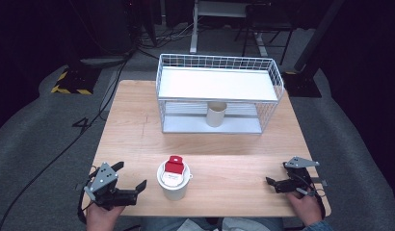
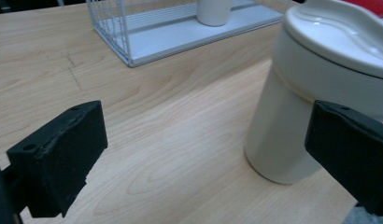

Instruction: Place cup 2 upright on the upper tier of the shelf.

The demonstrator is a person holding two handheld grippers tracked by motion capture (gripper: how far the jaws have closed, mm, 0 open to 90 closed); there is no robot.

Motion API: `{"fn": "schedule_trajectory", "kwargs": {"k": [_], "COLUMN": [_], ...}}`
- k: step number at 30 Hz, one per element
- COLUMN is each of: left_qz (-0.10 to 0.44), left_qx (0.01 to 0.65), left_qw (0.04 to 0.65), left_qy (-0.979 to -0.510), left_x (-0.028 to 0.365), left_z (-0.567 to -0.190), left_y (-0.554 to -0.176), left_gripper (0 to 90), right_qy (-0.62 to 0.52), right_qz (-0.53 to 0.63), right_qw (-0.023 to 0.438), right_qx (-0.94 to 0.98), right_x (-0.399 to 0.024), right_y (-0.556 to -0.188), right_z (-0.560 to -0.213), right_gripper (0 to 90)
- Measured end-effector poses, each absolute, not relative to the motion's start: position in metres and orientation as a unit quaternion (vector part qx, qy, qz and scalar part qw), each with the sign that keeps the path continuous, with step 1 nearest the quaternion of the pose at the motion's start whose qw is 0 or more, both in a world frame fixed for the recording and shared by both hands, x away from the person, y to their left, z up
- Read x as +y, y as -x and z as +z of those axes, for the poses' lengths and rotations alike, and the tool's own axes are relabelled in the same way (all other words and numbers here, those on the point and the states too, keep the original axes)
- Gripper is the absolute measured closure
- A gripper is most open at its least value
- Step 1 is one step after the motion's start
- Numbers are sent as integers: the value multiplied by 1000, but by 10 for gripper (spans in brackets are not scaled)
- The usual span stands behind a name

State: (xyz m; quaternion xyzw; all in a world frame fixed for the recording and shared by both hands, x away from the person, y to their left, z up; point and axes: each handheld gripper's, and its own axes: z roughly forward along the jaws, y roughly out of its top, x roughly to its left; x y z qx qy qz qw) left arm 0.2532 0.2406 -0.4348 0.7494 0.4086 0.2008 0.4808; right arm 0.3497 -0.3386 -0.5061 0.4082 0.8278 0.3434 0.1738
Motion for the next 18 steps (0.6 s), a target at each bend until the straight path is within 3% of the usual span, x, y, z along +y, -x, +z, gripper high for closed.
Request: {"fn": "schedule_trajectory", "kwargs": {"k": [18], "left_qz": [188], "left_qx": [325], "left_qw": [510], "left_qy": [-774], "left_x": [200], "left_z": [-423], "left_y": [-231], "left_gripper": [0], "right_qy": [-408], "right_qz": [343], "right_qw": [174], "right_qx": [828], "right_x": [-339], "right_y": [-350], "right_z": [-506], "right_gripper": [4]}}
